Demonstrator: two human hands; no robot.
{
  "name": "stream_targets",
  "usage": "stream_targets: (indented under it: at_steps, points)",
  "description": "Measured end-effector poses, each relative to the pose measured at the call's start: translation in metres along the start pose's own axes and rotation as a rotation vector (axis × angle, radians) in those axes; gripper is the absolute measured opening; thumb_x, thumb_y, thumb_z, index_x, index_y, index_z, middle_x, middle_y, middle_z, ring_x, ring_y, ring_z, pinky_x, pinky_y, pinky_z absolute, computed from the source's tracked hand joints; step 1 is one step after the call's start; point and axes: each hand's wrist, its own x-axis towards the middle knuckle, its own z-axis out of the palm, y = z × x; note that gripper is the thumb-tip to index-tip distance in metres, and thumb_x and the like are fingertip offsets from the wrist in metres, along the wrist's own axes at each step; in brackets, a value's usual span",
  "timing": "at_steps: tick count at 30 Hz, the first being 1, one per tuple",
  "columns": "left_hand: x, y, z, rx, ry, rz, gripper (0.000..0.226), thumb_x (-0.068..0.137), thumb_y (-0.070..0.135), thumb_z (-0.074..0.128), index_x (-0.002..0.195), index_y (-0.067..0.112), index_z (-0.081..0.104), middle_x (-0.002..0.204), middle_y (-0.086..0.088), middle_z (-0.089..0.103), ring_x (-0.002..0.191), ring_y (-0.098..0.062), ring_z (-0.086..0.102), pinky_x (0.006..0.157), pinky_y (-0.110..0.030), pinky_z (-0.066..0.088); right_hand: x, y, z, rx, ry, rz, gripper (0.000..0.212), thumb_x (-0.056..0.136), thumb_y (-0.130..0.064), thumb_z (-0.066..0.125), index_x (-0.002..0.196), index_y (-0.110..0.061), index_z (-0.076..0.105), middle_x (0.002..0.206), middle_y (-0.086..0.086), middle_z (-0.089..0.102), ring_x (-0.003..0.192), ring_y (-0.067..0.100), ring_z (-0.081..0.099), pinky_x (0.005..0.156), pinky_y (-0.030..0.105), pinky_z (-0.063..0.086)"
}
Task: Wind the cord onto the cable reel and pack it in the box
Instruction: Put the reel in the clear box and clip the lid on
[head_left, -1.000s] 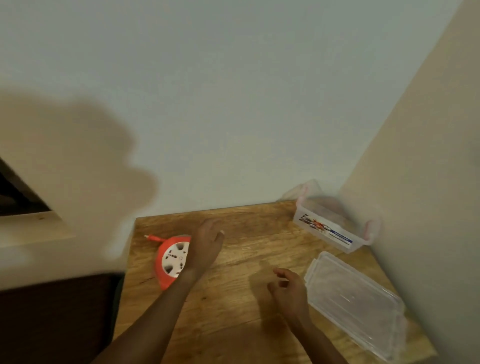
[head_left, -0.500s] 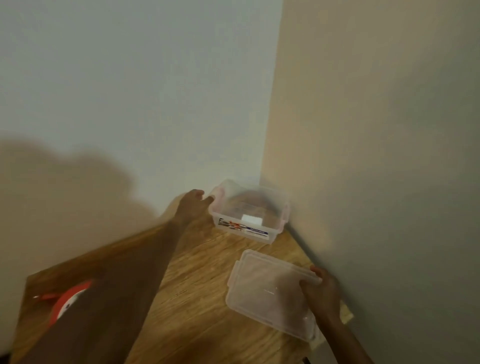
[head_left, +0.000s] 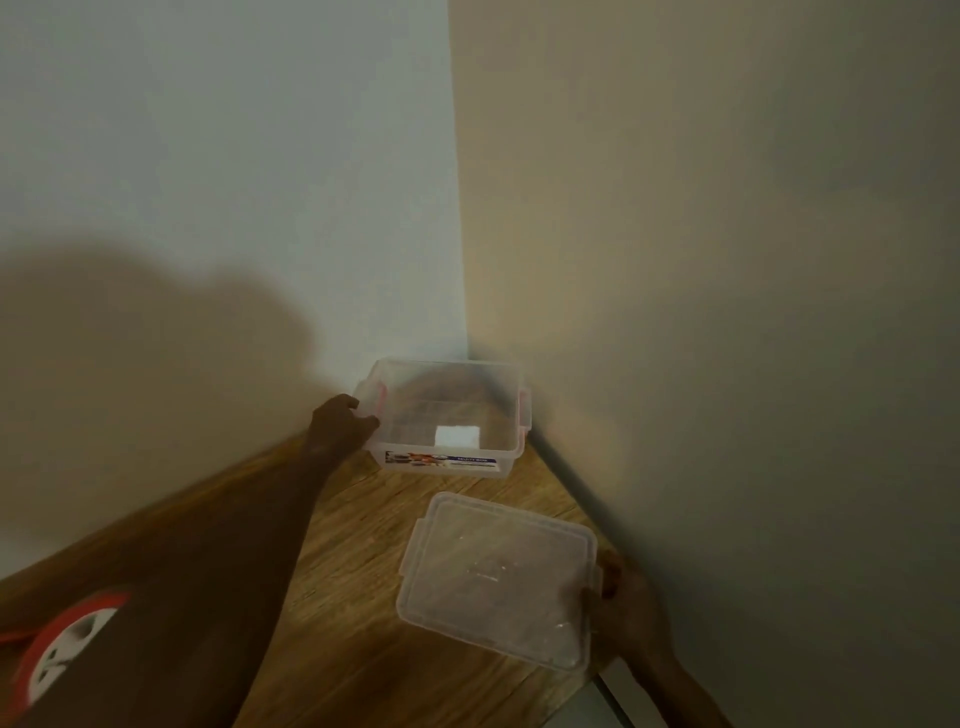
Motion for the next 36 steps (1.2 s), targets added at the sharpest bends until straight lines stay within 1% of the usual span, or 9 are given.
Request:
stream_targets:
  at_steps: [2,4,9,12,17,21,24,30,36]
  points:
    - [-0.005,-0.006,-0.005,0.040,-0.008,0.042,0.047,0.093,0.022,0.072,0.129,-0.008,0.063,0.130,-0.026,0.065,0.114,-0.041,0.064,0.091,-0.044,0.052,-0.001,-0.005,0.000,0.114,-0.020,0.040,0.005,0.082,-0.021,0.072,0.080,-0.016,0.070,0.076,0.000,0.072,0.070,0.015,0.068,0.063,0.040,0.058]
    - [-0.012,-0.017,-0.011,0.045,0.015,0.070,0.034,0.092,0.020,0.072,0.109,-0.010,0.071,0.109,-0.027,0.069,0.099,-0.040,0.066,0.083,-0.044,0.052,-0.003,-0.012,0.000,0.254,-0.076,0.048,0.010,0.084,-0.011,0.069,0.082,-0.018,0.075,0.075,-0.001,0.074,0.069,0.014,0.070,0.060,0.038,0.059]
    - [-0.047,-0.064,-0.043,-0.040,0.188,0.039,0.026,0.089,0.017,0.076,0.074,0.002,0.062,0.077,-0.017,0.060,0.074,-0.028,0.054,0.065,-0.033,0.035,-0.024,-0.043,0.014,0.437,-0.293,-0.040,0.011,0.090,-0.019,0.068,0.086,-0.022,0.078,0.085,0.001,0.077,0.077,0.019,0.074,0.059,0.029,0.058]
    - [-0.075,-0.103,-0.069,-0.059,0.231,-0.008,0.023,0.092,0.019,0.073,0.080,0.002,0.064,0.078,-0.016,0.061,0.073,-0.028,0.055,0.058,-0.032,0.037,-0.043,-0.066,0.029,0.447,-0.373,-0.107,0.015,0.092,-0.022,0.066,0.084,-0.023,0.078,0.084,0.002,0.077,0.076,0.018,0.074,0.057,0.023,0.056]
    - [-0.126,-0.171,-0.100,-0.184,0.260,-0.100,0.031,0.096,0.017,0.070,0.117,-0.005,0.070,0.104,-0.024,0.075,0.068,-0.024,0.065,0.060,-0.029,0.049,-0.070,-0.097,0.060,0.465,-0.508,-0.117,0.018,0.094,-0.024,0.064,0.091,-0.014,0.078,0.087,0.007,0.077,0.081,0.024,0.075,0.061,0.029,0.059]
    - [-0.157,-0.207,-0.110,-0.293,0.312,-0.142,0.026,0.095,0.012,0.070,0.115,-0.004,0.071,0.100,-0.022,0.075,0.065,-0.022,0.069,0.061,-0.035,0.059,-0.083,-0.115,0.081,0.420,-0.502,-0.115,0.015,0.093,-0.020,0.065,0.091,-0.014,0.078,0.083,0.006,0.077,0.073,0.021,0.074,0.055,0.026,0.055]
    - [-0.170,-0.223,-0.114,-0.342,0.323,-0.161,0.020,0.093,0.010,0.072,0.108,-0.003,0.072,0.096,-0.023,0.076,0.071,-0.031,0.074,0.068,-0.047,0.064,-0.085,-0.126,0.094,0.431,-0.513,-0.088,0.013,0.091,-0.020,0.067,0.093,-0.013,0.078,0.085,0.009,0.077,0.073,0.024,0.074,0.054,0.031,0.056]
    - [-0.180,-0.219,-0.106,-0.382,0.304,-0.151,0.006,0.091,0.012,0.074,0.094,0.007,0.072,0.096,-0.016,0.078,0.072,-0.028,0.075,0.067,-0.042,0.064,-0.083,-0.136,0.113,0.373,-0.483,-0.059,0.018,0.087,-0.002,0.064,0.090,-0.013,0.078,0.081,0.008,0.077,0.068,0.023,0.074,0.050,0.030,0.056]
    - [-0.176,-0.217,-0.092,-0.454,0.236,-0.162,0.027,0.093,0.015,0.074,0.116,0.002,0.071,0.111,-0.018,0.077,0.094,-0.036,0.075,0.086,-0.054,0.062,-0.074,-0.130,0.110,0.350,-0.471,-0.023,0.025,0.084,0.009,0.060,0.083,-0.007,0.079,0.078,0.014,0.075,0.055,0.021,0.069,0.046,0.029,0.052]
